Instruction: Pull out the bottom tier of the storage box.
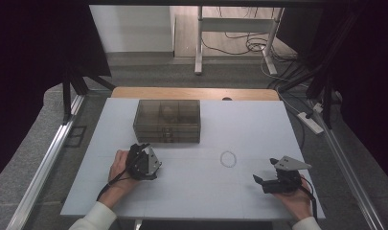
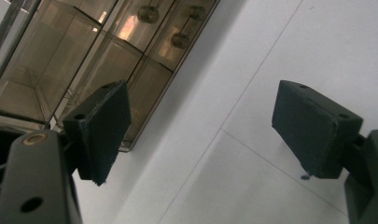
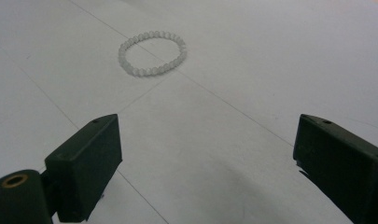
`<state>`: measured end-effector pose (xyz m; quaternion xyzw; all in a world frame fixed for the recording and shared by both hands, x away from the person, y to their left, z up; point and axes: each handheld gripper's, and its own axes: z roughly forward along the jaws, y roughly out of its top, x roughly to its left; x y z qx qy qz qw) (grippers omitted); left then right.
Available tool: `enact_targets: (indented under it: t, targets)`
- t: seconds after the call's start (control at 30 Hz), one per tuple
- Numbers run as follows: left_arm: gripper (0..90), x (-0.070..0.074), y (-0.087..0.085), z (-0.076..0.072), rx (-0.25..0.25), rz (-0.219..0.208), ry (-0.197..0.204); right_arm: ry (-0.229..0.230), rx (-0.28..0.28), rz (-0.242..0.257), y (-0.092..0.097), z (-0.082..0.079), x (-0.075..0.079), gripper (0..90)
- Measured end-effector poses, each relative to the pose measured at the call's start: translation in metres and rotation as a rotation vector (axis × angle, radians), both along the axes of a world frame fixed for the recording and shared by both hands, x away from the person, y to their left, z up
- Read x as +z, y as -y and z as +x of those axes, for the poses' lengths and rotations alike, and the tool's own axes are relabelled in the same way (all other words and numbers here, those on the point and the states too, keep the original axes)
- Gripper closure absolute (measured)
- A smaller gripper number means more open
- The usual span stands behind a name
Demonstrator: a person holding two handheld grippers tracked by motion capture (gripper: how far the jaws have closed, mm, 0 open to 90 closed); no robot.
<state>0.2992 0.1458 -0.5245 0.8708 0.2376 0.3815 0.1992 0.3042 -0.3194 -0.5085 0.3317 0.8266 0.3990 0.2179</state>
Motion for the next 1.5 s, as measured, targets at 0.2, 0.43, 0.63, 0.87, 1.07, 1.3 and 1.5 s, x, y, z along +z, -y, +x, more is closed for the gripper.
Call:
enact_targets:
  t: [0.2, 0.43, 0.63, 0.87, 1.07, 1.3, 1.5]
  targets:
    - [22.9, -0.003, 0.004, 0.003, 0.002, 0.017, 0.022, -0.001, 0.001, -0.005, 0.0, 0.0, 0.0, 7.6]
    - [24.1, -0.006, 0.009, 0.006, 0.002, 0.048, 0.041, -0.001, -0.001, -0.004, 0.0, 0.0, 0.0, 7.6]
    - [25.3, -0.007, 0.012, 0.008, 0.002, 0.066, 0.05, -0.001, -0.001, -0.005, 0.0, 0.0, 0.0, 7.7]
    - [27.7, -0.009, 0.014, 0.011, -0.007, 0.076, 0.059, -0.002, -0.002, -0.008, 0.0, 0.0, 0.0, 7.6]
    - [30.0, -0.011, 0.018, 0.014, -0.008, 0.094, 0.07, -0.003, -0.003, -0.007, 0.0, 0.0, -0.001, 7.6]
    - [33.4, -0.013, 0.019, 0.017, -0.008, 0.104, 0.075, -0.002, -0.004, -0.006, 0.0, 0.001, 0.0, 7.6]
    - [35.7, -0.014, 0.021, 0.019, -0.009, 0.111, 0.086, -0.002, -0.005, -0.006, 0.0, 0.001, -0.001, 7.6]
